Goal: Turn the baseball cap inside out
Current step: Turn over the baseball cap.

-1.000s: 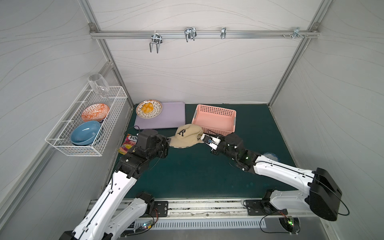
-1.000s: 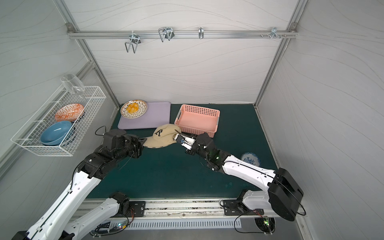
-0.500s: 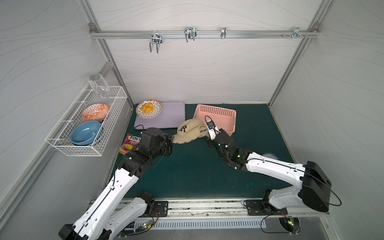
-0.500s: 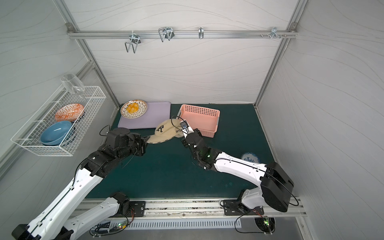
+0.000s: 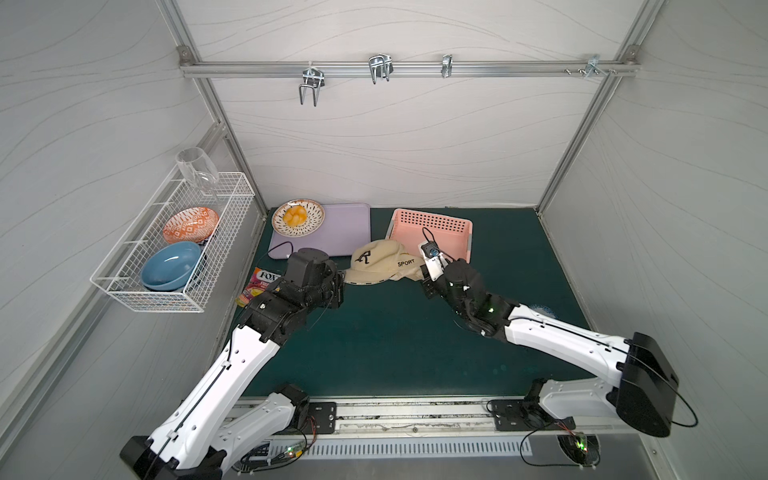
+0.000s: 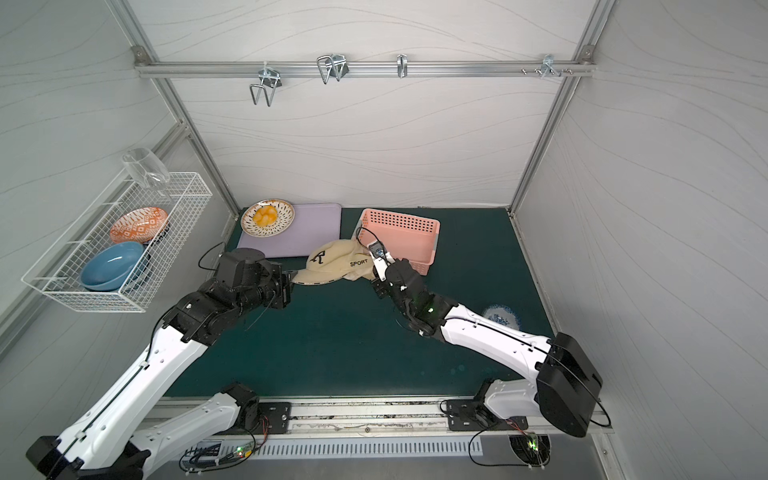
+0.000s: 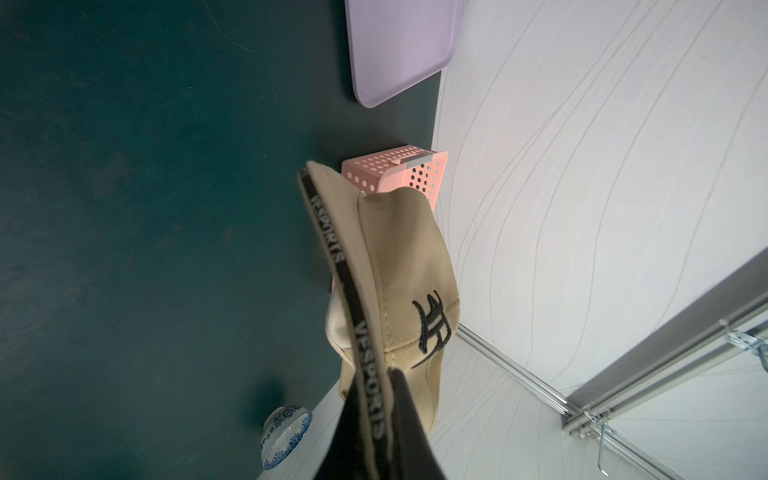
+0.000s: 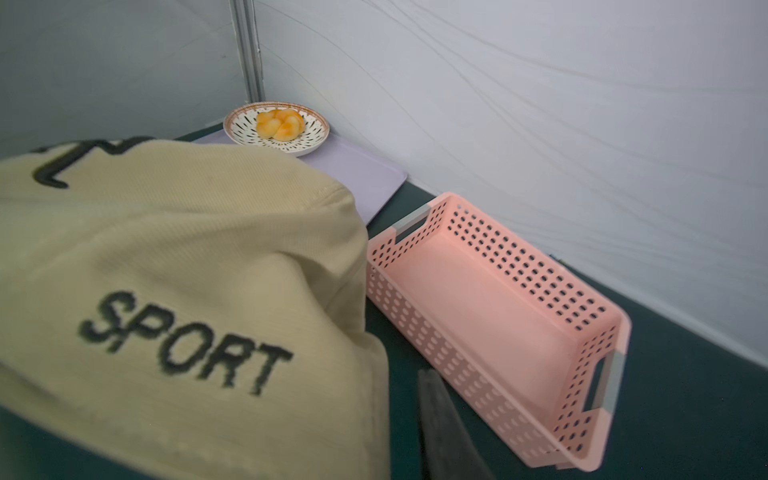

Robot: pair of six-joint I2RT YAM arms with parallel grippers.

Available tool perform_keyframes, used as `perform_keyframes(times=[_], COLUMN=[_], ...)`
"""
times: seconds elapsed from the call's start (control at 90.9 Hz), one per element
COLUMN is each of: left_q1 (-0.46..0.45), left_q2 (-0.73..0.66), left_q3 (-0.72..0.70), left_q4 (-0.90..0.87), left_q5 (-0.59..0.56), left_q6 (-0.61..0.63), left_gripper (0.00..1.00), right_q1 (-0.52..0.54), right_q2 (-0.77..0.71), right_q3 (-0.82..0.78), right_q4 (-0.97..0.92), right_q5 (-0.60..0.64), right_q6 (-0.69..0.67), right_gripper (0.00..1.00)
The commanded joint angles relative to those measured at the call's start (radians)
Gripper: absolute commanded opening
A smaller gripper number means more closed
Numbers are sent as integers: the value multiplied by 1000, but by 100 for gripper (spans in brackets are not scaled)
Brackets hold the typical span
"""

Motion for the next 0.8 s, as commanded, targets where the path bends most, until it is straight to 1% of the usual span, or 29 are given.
perform_keyframes(times=[0.0,0.044,0.088,0.231,0.286,0.319,0.44,0.539,0.66,0.792], left_q1=[25,22,19,9,6,5,1,-13,-50,-83], left_q2=[2,6,9,23,30,34,45,62,88,109], left_q3=[31,27,21,9,9,7,5,7,10,16], left_q4=[-100,-93,-85,-67,-65,-60,-52,-38,-27,-21], left_q5=[-132,-124,-122,-115,-115,-116,-123,-118,-121,-122], left_q6=[31,32,29,25,20,19,6,5,-6,-14], left_gripper=[0,0,0,0,0,0,0,0,0,0], right_q1=[-46,-38,-37,-26,-18,-12,16,70,157,206], right_q2=[-57,-64,-76,-163,-197,-210,-243,-232,-129,14], right_q3=[-10,-15,-21,-65,-77,-80,-80,-88,-59,11], right_q4=[-120,-135,-154,-157,-169,-180,-237,-187,-83,17], right_q5=[-114,-137,-160,-202,-224,-231,-270,-332,-314,-259], right_q6=[-71,-98,-123,-223,-260,-279,-313,-341,-381,-459], right_gripper=[46,56,62,75,78,81,83,84,85,85])
